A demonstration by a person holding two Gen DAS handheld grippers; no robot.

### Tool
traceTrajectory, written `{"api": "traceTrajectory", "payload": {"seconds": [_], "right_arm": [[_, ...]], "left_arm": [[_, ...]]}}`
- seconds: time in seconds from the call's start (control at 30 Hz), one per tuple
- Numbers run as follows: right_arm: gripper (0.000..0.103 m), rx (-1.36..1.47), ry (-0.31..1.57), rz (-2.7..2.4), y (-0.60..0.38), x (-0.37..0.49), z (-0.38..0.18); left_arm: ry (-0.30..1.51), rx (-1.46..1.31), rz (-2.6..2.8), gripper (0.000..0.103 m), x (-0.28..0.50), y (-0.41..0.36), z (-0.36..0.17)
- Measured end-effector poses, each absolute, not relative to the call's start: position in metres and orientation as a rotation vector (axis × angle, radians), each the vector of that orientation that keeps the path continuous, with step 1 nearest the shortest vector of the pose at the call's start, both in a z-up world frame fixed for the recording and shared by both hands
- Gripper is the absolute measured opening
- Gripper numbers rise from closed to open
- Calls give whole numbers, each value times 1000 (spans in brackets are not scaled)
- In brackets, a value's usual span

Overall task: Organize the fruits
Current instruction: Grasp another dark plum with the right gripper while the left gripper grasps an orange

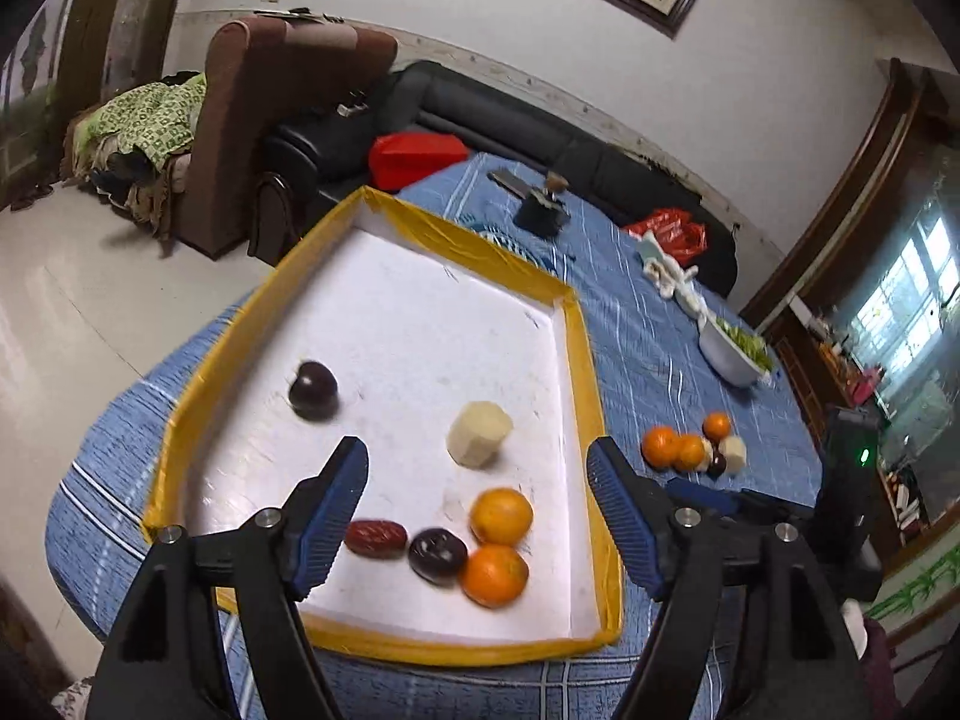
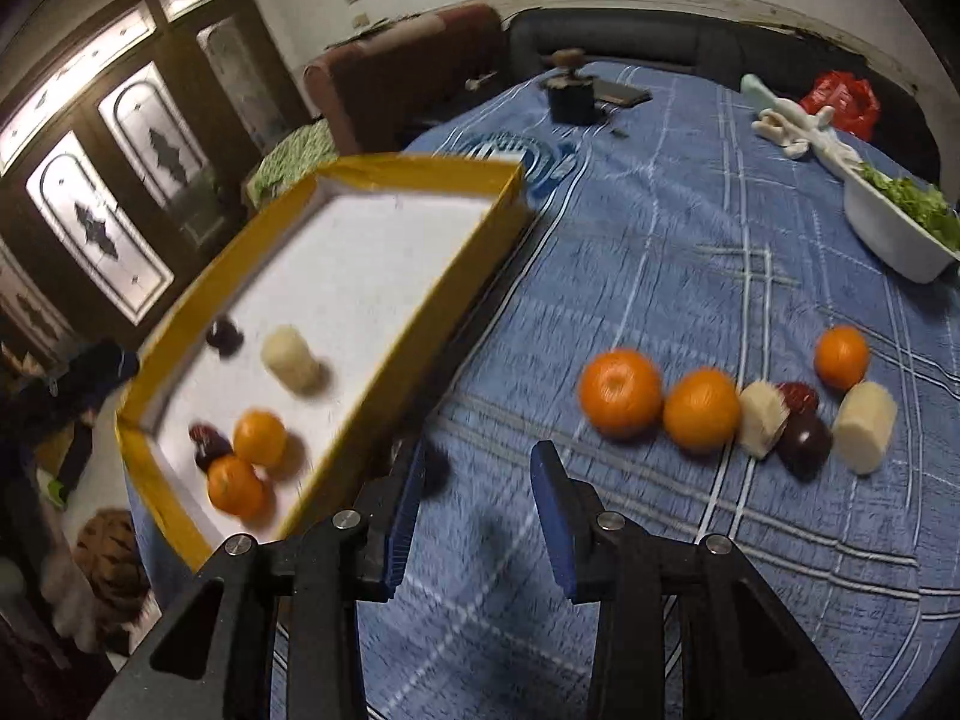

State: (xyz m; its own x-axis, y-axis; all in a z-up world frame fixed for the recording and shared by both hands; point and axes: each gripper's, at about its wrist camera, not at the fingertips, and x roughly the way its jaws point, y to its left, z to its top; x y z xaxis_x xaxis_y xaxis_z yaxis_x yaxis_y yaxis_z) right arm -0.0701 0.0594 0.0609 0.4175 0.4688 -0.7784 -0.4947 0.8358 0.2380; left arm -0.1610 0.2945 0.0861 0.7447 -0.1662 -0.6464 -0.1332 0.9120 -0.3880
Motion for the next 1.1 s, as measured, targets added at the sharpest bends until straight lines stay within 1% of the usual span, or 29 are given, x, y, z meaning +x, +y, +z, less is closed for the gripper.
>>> {"api": "traceTrajectory", "payload": {"seconds": [0.2, 0.33, 0.5, 0.53, 0.6, 0.77, 0.97, 1.1], "right_arm": [[41, -293, 909, 750, 91, -87, 39], [41, -447, 835, 830, 108, -89, 35], [42, -502, 817, 842, 116, -78, 35], [39, -487, 827, 846, 115, -75, 35], [28, -406, 868, 870, 110, -71, 35], [28, -261, 880, 799, 75, -73, 45], [28, -67, 803, 627, -20, -88, 66], [28, 86, 777, 507, -79, -81, 61]], "left_arm": [[754, -393, -16, 75, -167, 286, 87], [773, -388, -10, 75, -165, 283, 83], [783, -359, -16, 75, -161, 273, 83], [784, -352, -18, 75, -160, 271, 83], [790, -338, -21, 75, -157, 266, 83], [812, -300, -57, 75, -150, 247, 82], [849, -206, -139, 75, -134, 198, 81], [885, -162, -199, 75, -112, 158, 77]]}}
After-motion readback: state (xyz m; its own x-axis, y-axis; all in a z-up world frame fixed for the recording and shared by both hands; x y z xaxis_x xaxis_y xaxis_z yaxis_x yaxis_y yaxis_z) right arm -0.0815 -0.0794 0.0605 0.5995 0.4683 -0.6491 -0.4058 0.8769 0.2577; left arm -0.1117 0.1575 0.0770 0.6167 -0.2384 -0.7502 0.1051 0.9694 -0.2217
